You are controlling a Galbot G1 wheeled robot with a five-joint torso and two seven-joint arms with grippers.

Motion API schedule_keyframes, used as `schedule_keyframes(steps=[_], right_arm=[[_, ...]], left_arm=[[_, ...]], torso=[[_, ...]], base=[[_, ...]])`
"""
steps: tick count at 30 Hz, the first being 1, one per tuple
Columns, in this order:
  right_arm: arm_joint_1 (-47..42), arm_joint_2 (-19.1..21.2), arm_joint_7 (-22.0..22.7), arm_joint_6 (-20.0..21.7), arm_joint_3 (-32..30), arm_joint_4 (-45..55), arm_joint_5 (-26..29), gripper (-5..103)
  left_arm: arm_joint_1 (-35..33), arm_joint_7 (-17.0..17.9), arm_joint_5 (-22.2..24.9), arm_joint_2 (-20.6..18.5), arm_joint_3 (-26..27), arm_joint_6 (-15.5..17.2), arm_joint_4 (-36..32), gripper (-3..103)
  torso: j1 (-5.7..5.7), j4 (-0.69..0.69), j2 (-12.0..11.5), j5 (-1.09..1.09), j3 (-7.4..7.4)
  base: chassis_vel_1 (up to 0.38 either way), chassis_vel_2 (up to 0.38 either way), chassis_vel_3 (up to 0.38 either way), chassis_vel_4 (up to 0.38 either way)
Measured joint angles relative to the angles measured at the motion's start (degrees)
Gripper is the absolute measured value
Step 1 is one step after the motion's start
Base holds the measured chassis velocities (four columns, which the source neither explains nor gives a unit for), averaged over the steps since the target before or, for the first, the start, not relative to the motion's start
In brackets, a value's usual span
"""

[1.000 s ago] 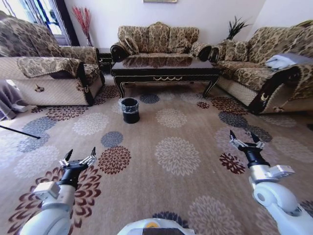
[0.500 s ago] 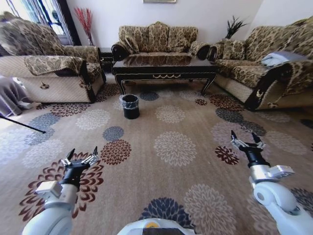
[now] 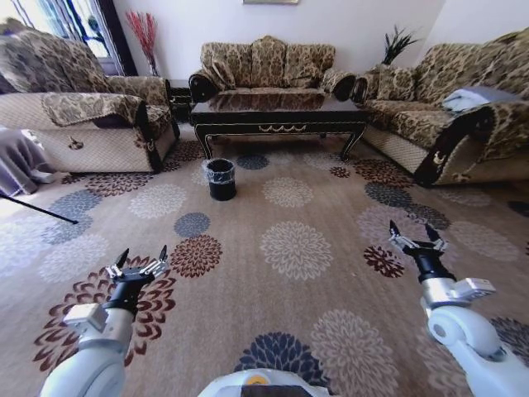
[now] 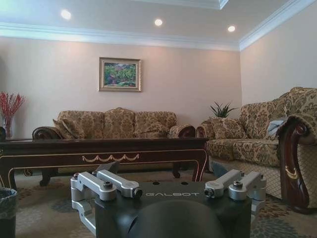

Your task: Move to the front of the table and pick up the trash from the floor, then place it into the trash bin.

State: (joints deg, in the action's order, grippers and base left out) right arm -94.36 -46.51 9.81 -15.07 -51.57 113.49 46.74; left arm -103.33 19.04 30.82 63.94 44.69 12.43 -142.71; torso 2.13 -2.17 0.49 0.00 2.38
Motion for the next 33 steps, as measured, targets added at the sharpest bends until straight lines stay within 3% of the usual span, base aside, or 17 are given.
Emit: schedule_keyframes(steps=[11,18,22,29,33], right_arm=[[0.76,0.18,0.02,-0.13,0.65,-0.77,-0.02,100],[0.84,0.25,-0.12,-0.18,0.46,-0.18,-0.56,100],[0.65,0.41,-0.15,-0.20,0.16,1.79,0.07,100],[-0.61,0.54,-0.09,0.06,0.03,4.15,0.07,100],[-1.23,0.71,0.40,0.53,-0.15,5.28,0.17,100]], left_arm=[[1.25,0.93,0.11,-0.22,-0.49,1.36,0.50,100],[1.58,-1.66,2.36,-0.30,2.62,0.74,0.26,100],[1.79,-6.58,3.15,-0.37,4.78,-1.82,0.68,100],[2.14,-9.76,5.22,-0.69,7.08,-2.45,0.56,100],[2.37,-13.28,6.93,-0.99,9.79,-2.89,0.37,100]], torso=[[-0.01,0.01,0.00,0.00,0.00],[-0.01,0.00,0.01,0.01,0.00],[0.07,0.00,0.33,0.00,0.24],[0.14,0.00,1.59,0.00,1.45],[0.03,0.00,2.57,0.00,2.54]], base=[[0.058,-0.064,-0.072,0.052],[0.000,0.000,0.000,0.000],[0.000,0.000,0.000,0.000],[0.000,0.000,0.000,0.000],[0.000,0.000,0.000,0.000]])
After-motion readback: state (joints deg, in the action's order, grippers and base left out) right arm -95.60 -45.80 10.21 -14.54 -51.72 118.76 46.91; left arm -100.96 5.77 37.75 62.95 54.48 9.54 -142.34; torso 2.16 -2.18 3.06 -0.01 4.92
